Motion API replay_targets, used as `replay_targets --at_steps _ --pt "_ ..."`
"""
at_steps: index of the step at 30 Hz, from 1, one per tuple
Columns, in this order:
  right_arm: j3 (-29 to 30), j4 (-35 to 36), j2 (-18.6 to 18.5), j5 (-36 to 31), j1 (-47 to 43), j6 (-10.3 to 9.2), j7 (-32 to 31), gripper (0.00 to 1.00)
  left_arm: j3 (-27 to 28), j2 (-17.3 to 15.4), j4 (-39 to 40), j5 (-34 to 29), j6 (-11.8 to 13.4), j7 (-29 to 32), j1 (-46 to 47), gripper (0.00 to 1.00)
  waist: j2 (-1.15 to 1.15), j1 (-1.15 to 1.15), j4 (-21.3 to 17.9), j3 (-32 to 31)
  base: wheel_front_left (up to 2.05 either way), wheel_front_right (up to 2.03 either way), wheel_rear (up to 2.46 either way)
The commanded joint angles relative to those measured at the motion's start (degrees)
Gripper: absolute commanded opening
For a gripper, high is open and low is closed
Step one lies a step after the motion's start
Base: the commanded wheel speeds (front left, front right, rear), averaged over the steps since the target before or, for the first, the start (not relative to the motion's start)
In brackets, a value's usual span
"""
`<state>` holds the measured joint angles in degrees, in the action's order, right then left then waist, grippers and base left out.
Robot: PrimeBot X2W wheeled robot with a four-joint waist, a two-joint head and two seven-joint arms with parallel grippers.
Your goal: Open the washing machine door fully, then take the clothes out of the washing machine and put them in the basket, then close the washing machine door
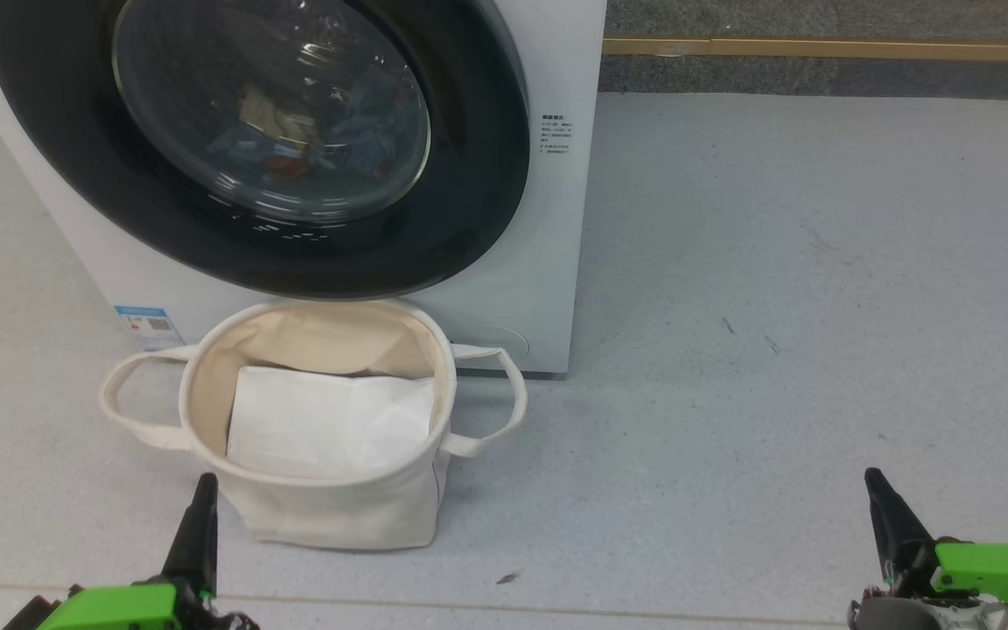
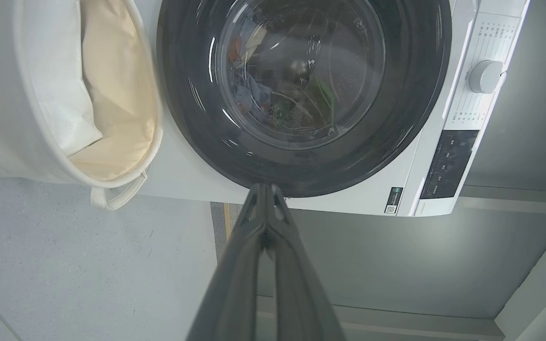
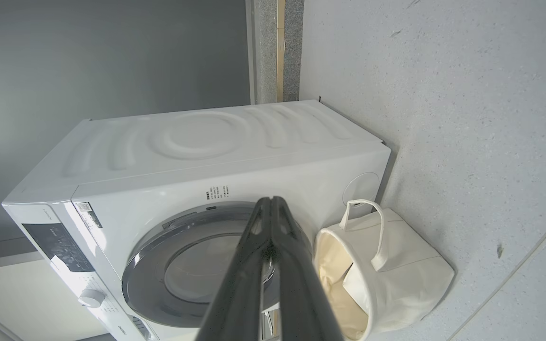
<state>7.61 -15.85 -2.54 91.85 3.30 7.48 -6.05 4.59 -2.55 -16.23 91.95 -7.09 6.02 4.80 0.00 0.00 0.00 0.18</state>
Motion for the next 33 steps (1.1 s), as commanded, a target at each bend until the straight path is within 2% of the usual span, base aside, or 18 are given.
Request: replay_targets --at_steps 1,29,30,33 --pt "-1.11 1.83 -0.33 0.34 2.88 0.01 -0.42 0.00 1.91 -0.32 2.21 0.24 -0.40 0.45 1.38 0.00 0.00 0.00 0.00 0.00 0.00 0.00 0.00" --pt "-1.11 1.83 -0.33 0.34 2.88 0.01 -0.42 0.00 1.91 -0.32 2.21 0.24 -0.40 0.45 1.38 0.00 0.00 0.00 0.00 0.00 0.00 0.00 0.00" --pt "0.00 -0.05 0.01 0.00 0.00 0.00 0.00 1.00 0.00 0.01 -0.04 0.00 0.01 0.00 0.00 1.00 0.00 0.00 0.00 0.00 0.00 0.00 0.00" --pt "-0.12 -2.44 0.24 0.00 -0.74 0.00 0.10 1.00 -0.12 0.09 -2.42 0.00 0.04 -0.09 -0.71 1.00 0.00 0.00 0.00 0.00 0.00 0.00 0.00"
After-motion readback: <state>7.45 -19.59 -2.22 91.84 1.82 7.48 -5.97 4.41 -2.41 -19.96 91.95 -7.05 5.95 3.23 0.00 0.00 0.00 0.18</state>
